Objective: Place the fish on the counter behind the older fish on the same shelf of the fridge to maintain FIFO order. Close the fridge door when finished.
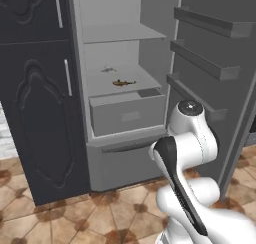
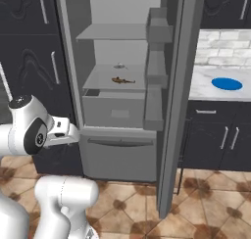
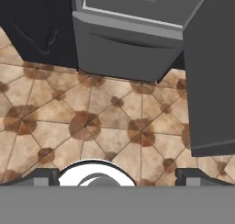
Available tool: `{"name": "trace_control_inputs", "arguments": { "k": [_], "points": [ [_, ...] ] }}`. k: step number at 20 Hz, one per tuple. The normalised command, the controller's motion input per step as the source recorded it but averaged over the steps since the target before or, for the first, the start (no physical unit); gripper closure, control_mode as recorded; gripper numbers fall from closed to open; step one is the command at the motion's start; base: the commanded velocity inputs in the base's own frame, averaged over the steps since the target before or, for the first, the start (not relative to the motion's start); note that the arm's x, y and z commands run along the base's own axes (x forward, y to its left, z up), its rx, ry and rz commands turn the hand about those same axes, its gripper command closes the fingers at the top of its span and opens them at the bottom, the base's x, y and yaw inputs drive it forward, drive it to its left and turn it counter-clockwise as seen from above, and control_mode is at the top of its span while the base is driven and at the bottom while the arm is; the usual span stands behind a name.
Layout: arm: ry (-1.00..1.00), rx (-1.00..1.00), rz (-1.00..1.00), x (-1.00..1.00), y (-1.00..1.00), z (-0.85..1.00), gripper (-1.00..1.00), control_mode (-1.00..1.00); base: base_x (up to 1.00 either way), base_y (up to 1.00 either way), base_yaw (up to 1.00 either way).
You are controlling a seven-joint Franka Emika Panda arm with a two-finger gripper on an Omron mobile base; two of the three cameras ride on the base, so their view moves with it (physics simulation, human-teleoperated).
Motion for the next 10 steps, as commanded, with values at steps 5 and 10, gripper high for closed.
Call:
{"name": "trace_control_inputs", "arguments": {
  "k": [5,10],
  "points": [
    [0.00,0.00,0.00,0.00,0.00,0.00,-1.00,1.00,0.16,-0.13,0.23],
    [0.00,0.00,0.00,0.00,0.00,0.00,-1.00,1.00,0.13,-0.13,0.24]
  ]
}}
